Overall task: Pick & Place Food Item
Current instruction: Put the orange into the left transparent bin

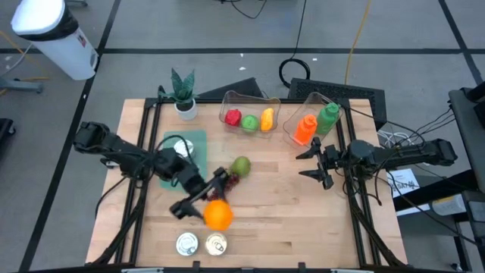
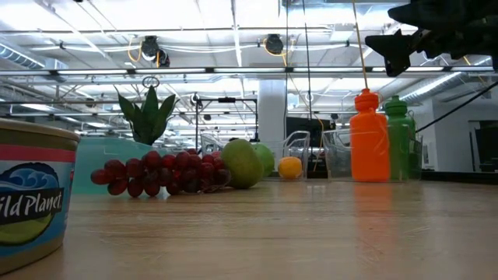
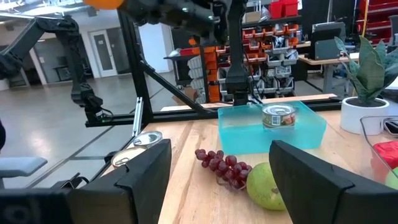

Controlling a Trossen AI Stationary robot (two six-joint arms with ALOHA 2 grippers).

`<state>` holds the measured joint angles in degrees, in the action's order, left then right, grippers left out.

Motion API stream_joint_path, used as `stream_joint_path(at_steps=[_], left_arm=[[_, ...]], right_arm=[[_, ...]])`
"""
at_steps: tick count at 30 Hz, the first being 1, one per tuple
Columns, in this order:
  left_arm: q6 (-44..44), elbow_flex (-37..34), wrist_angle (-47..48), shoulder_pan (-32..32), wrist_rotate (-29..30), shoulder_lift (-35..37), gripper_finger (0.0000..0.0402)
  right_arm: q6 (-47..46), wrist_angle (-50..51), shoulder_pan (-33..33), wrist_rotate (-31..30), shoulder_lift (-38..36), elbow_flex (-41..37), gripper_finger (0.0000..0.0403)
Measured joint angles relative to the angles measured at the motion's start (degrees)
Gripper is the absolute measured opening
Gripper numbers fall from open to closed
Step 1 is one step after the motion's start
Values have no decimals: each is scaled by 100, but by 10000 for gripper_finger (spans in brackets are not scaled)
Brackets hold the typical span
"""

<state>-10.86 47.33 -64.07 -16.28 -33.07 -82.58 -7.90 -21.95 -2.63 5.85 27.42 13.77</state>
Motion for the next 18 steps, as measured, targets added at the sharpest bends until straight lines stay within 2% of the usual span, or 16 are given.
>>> stream_joint_path(at_steps=[6, 10, 12, 14, 18], left_arm=[[4, 0, 139, -130, -128, 1, 278], [257, -2, 503, -46, 268, -1, 289], [609, -2, 784, -7, 883, 1, 297], [1072, -2, 1261, 57, 1835, 1, 302], [1698, -2, 2148, 327, 4658, -3, 300]], right_arm=[[-1, -3, 2, -1, 0, 0, 256], [0, -3, 2, -2, 0, 1, 256], [0, -3, 2, -2, 0, 1, 256], [0, -3, 2, -2, 0, 1, 256], [42, -1, 2, -2, 0, 1, 256]])
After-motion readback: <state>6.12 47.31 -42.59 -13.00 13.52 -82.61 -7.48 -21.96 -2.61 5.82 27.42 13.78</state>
